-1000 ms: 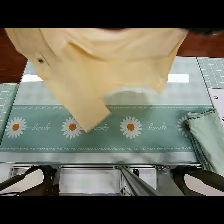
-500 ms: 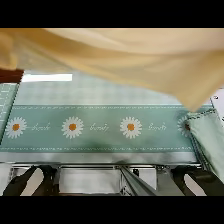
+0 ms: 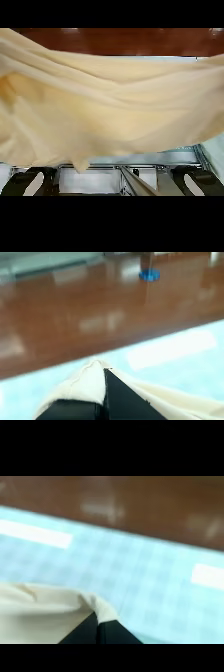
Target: Fold the shirts.
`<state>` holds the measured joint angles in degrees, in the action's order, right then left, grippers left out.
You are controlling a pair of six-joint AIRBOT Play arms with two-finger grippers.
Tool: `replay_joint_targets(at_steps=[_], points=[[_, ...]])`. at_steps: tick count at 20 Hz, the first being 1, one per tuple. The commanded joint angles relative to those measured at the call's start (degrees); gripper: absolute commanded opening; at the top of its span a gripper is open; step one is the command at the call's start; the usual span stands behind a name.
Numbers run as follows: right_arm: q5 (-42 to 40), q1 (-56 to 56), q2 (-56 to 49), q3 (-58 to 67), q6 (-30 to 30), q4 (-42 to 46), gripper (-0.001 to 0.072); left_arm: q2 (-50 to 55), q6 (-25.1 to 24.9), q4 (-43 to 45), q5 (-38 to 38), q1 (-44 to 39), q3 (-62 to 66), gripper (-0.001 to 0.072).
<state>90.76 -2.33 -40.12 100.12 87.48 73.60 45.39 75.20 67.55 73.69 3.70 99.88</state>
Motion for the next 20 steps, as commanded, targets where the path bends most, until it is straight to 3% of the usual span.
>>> replay_joint_targets(at_steps=[1, 4, 7, 14, 16, 17, 18, 19, 20], points=[[-6.6, 0.0, -0.4, -18.3, -0.1, -0.3, 0.0025, 4.7, 1.8, 2.3, -3.8, -1.9, -11.1, 0.0027], [-16.8, 0.0, -7.5, -27.9, 0.0, 0.9, 0.0025, 12.9, 2.7, -0.2, -7.8, -1.9, -17.2, 0.0027], [-24.1, 0.0, -21.0, -27.1, 0.3, -0.2, 0.0025, 23.3, 2.7, -5.3, -12.3, -1.9, -17.5, 0.0027], [-27.6, 0.2, -52.5, -7.3, 5.4, -4.3, 0.0025, 39.8, 3.2, -12.7, -26.0, -1.9, -17.4, 0.0027], [-27.6, 1.4, -58.6, -1.2, 6.9, -11.7, 0.0026, 42.4, 5.6, -14.8, -27.3, -1.9, -17.3, 0.0028], [-27.5, 2.4, -60.6, 0.6, 7.7, -16.0, 0.0063, 43.5, 6.7, -15.7, -27.3, -1.8, -17.3, 0.0038], [-27.0, 3.7, -61.9, 1.6, 8.0, -20.9, 0.0359, 44.2, 7.1, -16.2, -27.1, -1.8, -17.3, 0.0179], [-26.0, 5.2, -62.2, 1.7, 7.4, -24.7, 0.0642, 44.5, 6.9, -16.1, -26.2, -1.8, -17.3, 0.0598], [-24.0, 7.0, -62.0, 1.7, 6.2, -27.0, 0.063, 44.5, 6.9, -16.0, -24.5, -1.3, -17.2, 0.0705]])
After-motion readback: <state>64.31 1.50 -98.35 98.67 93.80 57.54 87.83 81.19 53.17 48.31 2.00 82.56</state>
